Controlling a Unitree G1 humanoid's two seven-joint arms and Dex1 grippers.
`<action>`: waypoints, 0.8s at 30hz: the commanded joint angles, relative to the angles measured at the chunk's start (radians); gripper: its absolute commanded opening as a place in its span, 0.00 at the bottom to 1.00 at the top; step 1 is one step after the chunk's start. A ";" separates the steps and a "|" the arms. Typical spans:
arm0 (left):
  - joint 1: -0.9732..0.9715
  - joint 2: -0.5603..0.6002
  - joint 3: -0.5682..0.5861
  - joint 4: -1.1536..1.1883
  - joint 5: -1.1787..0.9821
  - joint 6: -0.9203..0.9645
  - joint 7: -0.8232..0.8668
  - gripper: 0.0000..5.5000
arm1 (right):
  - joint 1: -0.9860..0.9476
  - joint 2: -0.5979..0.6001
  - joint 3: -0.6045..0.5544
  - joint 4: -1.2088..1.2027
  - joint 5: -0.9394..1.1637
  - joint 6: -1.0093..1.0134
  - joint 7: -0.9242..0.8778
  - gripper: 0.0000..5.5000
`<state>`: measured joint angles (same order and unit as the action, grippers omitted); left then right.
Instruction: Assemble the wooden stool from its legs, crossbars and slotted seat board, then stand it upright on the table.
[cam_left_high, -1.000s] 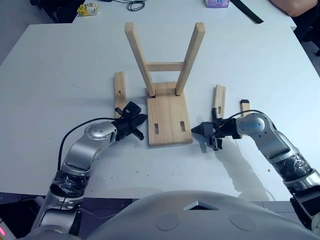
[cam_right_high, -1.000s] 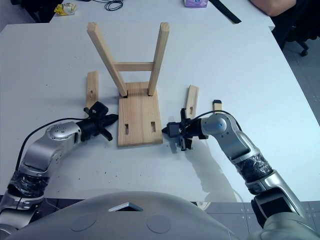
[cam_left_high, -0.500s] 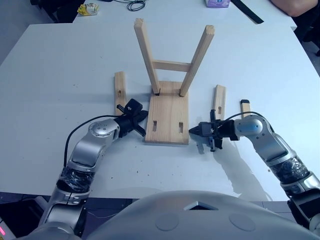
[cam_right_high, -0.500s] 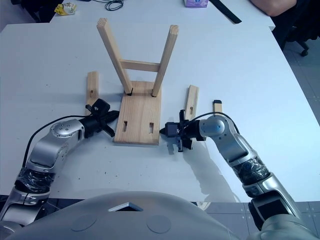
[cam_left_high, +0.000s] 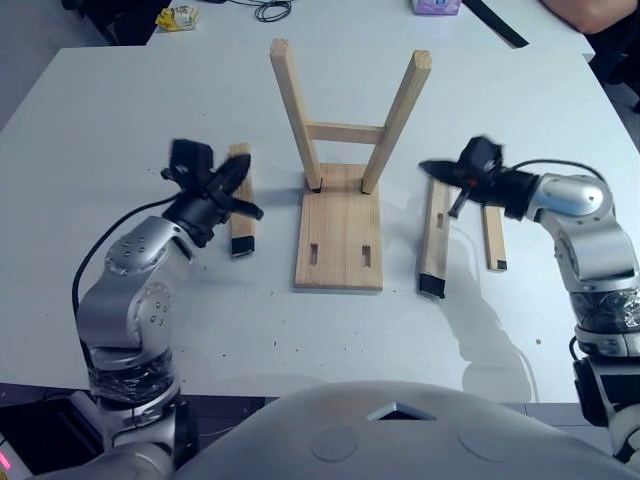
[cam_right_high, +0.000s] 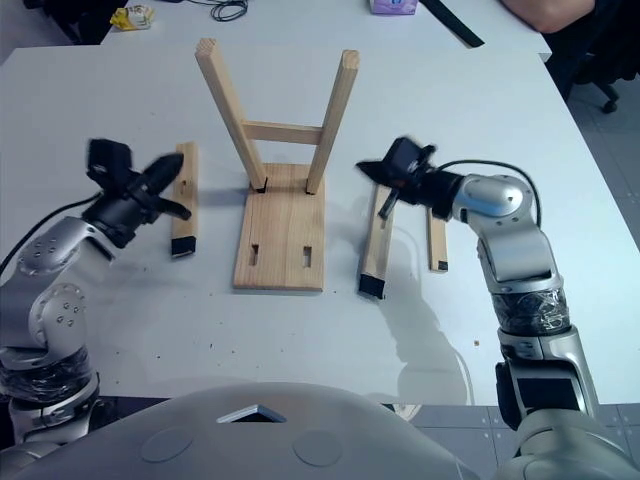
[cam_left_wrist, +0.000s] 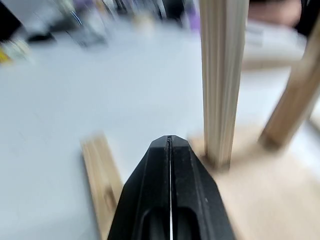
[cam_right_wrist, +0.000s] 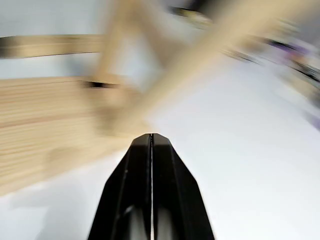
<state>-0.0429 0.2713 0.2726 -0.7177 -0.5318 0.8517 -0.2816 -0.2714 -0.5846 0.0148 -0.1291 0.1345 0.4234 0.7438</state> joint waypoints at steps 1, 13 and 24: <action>-0.013 -0.165 -0.006 -0.107 -0.087 -0.062 0.122 0.00 | 0.014 0.043 -0.090 -0.086 0.009 0.186 -0.159 0.04; 0.146 -0.380 -0.119 -0.180 0.053 -0.321 0.372 0.00 | 0.033 0.105 -0.102 -0.268 -0.004 0.695 -0.400 0.35; 0.300 -0.403 -0.335 -0.159 0.233 -0.495 0.493 0.00 | -0.099 0.006 -0.121 -0.253 0.001 1.056 -0.448 0.57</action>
<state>0.2304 -0.0639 -0.0299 -0.8881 -0.3251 0.3768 0.1863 -0.3387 -0.5598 -0.0909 -0.3940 0.1362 1.4188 0.3038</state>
